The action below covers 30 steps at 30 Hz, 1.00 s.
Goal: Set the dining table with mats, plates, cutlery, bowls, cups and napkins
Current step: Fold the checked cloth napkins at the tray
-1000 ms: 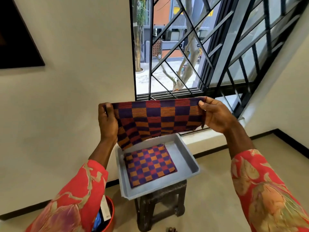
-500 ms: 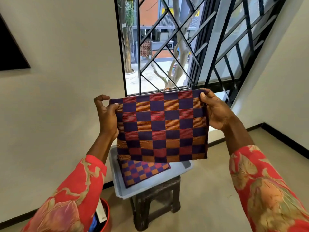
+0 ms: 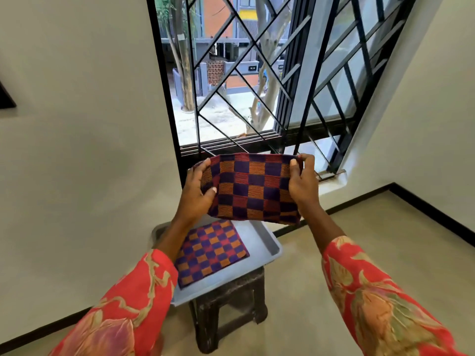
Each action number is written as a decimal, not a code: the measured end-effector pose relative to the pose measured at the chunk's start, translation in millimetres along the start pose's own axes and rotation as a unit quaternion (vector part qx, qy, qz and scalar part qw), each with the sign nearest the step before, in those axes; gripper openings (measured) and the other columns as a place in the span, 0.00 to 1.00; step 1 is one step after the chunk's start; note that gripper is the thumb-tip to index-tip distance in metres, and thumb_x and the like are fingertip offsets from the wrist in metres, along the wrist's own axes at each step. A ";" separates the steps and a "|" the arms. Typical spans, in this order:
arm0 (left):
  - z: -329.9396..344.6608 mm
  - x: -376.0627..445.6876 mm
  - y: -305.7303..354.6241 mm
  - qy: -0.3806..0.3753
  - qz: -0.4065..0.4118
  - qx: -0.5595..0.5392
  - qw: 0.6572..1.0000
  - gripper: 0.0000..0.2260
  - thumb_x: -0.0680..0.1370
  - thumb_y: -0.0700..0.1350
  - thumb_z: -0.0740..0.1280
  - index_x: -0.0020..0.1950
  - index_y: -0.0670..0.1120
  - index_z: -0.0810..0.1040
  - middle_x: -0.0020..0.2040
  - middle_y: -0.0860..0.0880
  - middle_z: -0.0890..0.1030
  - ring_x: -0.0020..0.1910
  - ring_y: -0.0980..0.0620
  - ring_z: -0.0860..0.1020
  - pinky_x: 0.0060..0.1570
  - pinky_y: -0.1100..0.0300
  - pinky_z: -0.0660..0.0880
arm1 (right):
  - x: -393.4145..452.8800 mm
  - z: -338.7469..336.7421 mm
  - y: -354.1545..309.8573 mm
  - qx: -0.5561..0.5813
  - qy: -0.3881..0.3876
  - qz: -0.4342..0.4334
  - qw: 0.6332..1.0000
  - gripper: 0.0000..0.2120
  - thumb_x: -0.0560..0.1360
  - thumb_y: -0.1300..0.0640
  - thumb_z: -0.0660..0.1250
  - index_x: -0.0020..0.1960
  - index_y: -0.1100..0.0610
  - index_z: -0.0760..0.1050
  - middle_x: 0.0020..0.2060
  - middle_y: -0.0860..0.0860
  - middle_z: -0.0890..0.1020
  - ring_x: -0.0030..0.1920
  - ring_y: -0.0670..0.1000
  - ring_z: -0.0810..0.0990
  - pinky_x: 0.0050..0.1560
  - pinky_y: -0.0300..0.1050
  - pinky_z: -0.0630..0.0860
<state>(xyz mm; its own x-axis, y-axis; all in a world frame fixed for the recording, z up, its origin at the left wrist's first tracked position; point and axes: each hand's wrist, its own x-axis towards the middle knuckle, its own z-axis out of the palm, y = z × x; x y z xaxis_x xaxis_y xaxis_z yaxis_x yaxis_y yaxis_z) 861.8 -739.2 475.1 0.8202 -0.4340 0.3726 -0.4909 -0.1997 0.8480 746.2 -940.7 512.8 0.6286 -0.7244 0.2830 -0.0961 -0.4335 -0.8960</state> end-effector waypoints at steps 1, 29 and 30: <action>1.1 -2.4 -0.6 -0.007 0.008 0.008 1.000 0.34 0.73 0.29 0.65 0.75 0.50 0.59 0.67 0.46 0.65 0.66 0.48 0.69 0.63 0.55 0.72 | -0.1 -5.6 3.4 -0.011 -0.003 -0.003 1.000 0.12 0.82 0.52 0.51 0.63 0.56 0.64 0.43 0.48 0.73 0.37 0.40 0.70 0.33 0.35 0.65; 33.5 -76.4 24.8 -0.111 0.097 0.064 0.987 0.31 0.72 0.32 0.69 0.68 0.57 0.68 0.64 0.55 0.69 0.62 0.70 0.68 0.62 0.72 0.68 | -34.8 -103.6 70.9 -0.165 0.119 -0.035 0.978 0.06 0.82 0.49 0.52 0.54 0.45 0.54 0.36 0.60 0.76 0.37 0.58 0.74 0.37 0.47 0.67; 34.8 -81.7 25.8 -0.098 0.084 0.067 0.989 0.26 0.72 0.30 0.68 0.64 0.54 0.74 0.60 0.55 0.72 0.59 0.67 0.72 0.61 0.65 0.72 | -38.2 -104.4 72.6 -0.160 0.119 -0.039 0.979 0.06 0.82 0.50 0.52 0.54 0.45 0.54 0.36 0.60 0.76 0.37 0.57 0.73 0.36 0.46 0.66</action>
<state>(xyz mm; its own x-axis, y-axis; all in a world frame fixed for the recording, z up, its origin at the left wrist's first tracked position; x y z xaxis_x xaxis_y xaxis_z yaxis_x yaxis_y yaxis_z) 771.9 -739.5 453.4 0.6574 -0.6305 0.4125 -0.6607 -0.2191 0.7180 634.7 -1000.4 472.6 0.4496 -0.7702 0.4523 -0.3152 -0.6106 -0.7265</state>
